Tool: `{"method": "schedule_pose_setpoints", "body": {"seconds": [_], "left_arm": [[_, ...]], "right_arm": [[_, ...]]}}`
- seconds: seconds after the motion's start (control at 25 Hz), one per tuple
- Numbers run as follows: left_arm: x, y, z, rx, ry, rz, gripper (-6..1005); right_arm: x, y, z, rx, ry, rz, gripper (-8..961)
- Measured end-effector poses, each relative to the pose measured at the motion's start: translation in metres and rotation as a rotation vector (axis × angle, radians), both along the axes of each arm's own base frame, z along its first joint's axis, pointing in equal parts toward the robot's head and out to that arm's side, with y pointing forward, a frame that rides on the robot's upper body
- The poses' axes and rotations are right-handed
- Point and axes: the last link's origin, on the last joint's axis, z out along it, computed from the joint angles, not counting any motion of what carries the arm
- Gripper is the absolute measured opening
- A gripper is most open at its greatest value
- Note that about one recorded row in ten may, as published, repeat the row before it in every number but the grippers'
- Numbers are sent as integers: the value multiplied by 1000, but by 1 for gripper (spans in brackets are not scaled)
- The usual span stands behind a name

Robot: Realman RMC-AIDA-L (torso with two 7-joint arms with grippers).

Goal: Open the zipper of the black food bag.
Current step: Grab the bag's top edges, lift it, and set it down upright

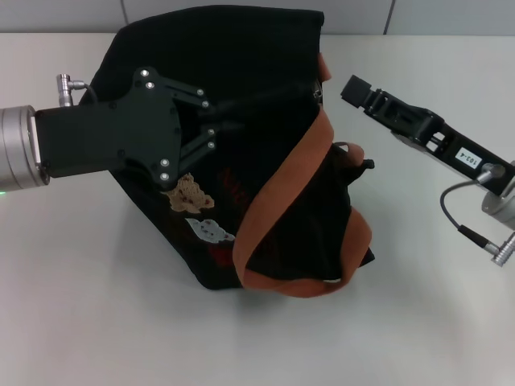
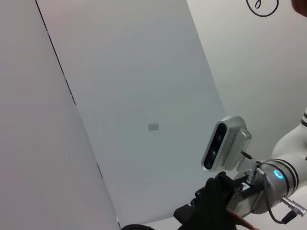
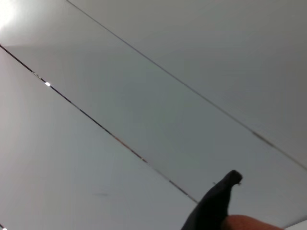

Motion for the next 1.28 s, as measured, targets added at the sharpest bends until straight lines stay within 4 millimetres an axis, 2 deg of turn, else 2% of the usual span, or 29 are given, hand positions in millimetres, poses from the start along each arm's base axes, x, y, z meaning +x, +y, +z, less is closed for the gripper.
{"method": "schedule_pose_setpoints", "body": {"seconds": [0.68, 0.88, 1.28], "left_arm": [[1, -2, -2, -7, 2, -16, 93], [1, -2, -3, -9, 3, -17, 93], [-2, -3, -5, -14, -1, -5, 94]], "right_arm": [[-10, 12, -4, -65, -5, -4, 351], [-13, 12, -8, -82, -15, 6, 357], [-16, 11, -11, -91, -21, 18, 298]]}}
